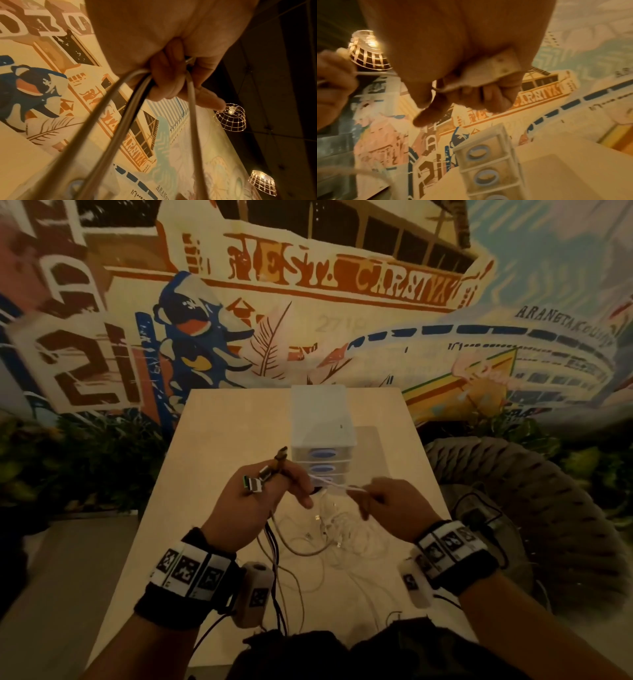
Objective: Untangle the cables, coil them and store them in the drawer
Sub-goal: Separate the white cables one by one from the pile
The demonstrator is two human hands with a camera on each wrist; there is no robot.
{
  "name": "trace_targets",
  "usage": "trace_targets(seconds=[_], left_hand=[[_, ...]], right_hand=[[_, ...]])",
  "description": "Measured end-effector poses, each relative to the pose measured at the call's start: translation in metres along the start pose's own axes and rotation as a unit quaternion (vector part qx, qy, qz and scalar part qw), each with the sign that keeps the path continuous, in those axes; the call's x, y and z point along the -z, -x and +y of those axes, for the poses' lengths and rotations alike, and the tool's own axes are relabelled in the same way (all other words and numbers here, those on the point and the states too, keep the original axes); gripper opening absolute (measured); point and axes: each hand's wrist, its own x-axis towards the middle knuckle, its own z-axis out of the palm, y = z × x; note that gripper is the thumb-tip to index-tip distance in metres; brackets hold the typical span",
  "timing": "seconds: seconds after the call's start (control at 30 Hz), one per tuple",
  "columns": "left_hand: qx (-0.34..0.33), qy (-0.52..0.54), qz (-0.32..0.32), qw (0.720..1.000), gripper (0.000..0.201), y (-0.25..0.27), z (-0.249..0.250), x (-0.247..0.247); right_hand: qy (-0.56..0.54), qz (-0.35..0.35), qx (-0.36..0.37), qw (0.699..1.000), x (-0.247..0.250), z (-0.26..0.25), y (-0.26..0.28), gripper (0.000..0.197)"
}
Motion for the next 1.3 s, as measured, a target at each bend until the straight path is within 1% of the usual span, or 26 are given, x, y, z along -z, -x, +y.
trace_targets(seconds=[0.07,0.17,0.23,0.3,0.37,0.4,0.43,0.5,0.53,0.63,0.7,0.77,0.8,0.83,0.9,1.0,1.03,1.1,1.13,1.2,1.23,1.3], left_hand=[[0.005,-0.012,0.005,1.0,0.038,0.001,-0.008,0.006],[0.009,-0.033,-0.033,0.999,0.035,0.004,-0.008,0.002],[0.017,-0.033,-0.055,0.998,0.034,0.007,-0.001,-0.008],[0.03,-0.02,-0.069,0.997,0.033,0.006,0.001,-0.015],[0.041,-0.012,-0.068,0.997,0.033,0.003,0.001,-0.018],[0.047,-0.007,-0.065,0.997,0.033,0.002,0.0,-0.019],[0.054,-0.004,-0.064,0.996,0.034,0.001,0.0,-0.02],[0.066,-0.008,-0.074,0.995,0.034,0.001,0.004,-0.023],[0.073,-0.014,-0.089,0.993,0.035,0.001,0.005,-0.025],[0.093,-0.062,-0.162,0.98,0.036,0.003,0.014,-0.033],[0.097,-0.085,-0.2,0.971,0.037,0.005,0.012,-0.034],[0.093,-0.108,-0.223,0.964,0.039,0.004,0.001,-0.032],[0.087,-0.126,-0.227,0.962,0.039,0.003,-0.005,-0.031],[0.086,-0.148,-0.232,0.958,0.039,0.003,-0.007,-0.03],[0.091,-0.155,-0.253,0.951,0.038,0.003,-0.006,-0.033],[0.122,-0.113,-0.287,0.944,0.035,0.002,0.002,-0.041],[0.126,-0.091,-0.281,0.947,0.035,0.001,0.003,-0.042],[0.105,-0.047,-0.249,0.962,0.036,0.0,0.001,-0.039],[0.093,-0.032,-0.23,0.968,0.039,0.0,0.001,-0.037],[0.099,0.0,-0.184,0.978,0.046,-0.002,0.004,-0.032],[0.097,0.019,-0.158,0.983,0.044,-0.004,0.005,-0.03],[0.072,0.057,-0.114,0.989,0.035,-0.008,0.014,-0.03]], right_hand=[[-0.007,-0.026,-0.063,0.998,0.013,0.015,0.011,0.06],[0.007,-0.021,-0.097,0.995,0.029,0.028,0.024,0.063],[-0.016,0.004,-0.107,0.994,0.038,0.027,0.027,0.056],[-0.127,0.043,-0.114,0.984,0.046,0.027,0.026,0.041],[-0.236,0.071,-0.112,0.963,0.052,0.028,0.025,0.023],[-0.269,0.077,-0.111,0.954,0.055,0.029,0.024,0.017],[-0.298,0.081,-0.105,0.945,0.056,0.029,0.024,0.015],[-0.348,0.099,-0.077,0.929,0.058,0.028,0.021,0.019],[-0.363,0.112,-0.061,0.923,0.06,0.025,0.02,0.02],[-0.399,0.146,-0.033,0.904,0.065,0.018,0.018,0.024],[-0.464,0.14,-0.031,0.874,0.069,0.017,0.015,0.031],[-0.535,0.133,-0.03,0.834,0.073,0.011,0.011,0.03],[-0.555,0.141,-0.034,0.819,0.075,0.005,0.008,0.029],[-0.562,0.156,-0.043,0.811,0.076,-0.001,0.006,0.031],[-0.55,0.189,-0.045,0.812,0.077,-0.015,0.002,0.031],[-0.538,0.206,-0.005,0.817,0.077,-0.031,-0.002,0.02],[-0.537,0.21,0.009,0.817,0.077,-0.037,-0.002,0.019],[-0.538,0.215,0.032,0.814,0.08,-0.046,-0.001,0.018],[-0.538,0.213,0.04,0.815,0.082,-0.052,0.0,0.021],[-0.533,0.208,0.047,0.819,0.085,-0.061,0.003,0.029],[-0.528,0.204,0.048,0.823,0.086,-0.066,0.005,0.032],[-0.518,0.193,0.053,0.832,0.086,-0.074,0.009,0.034]])
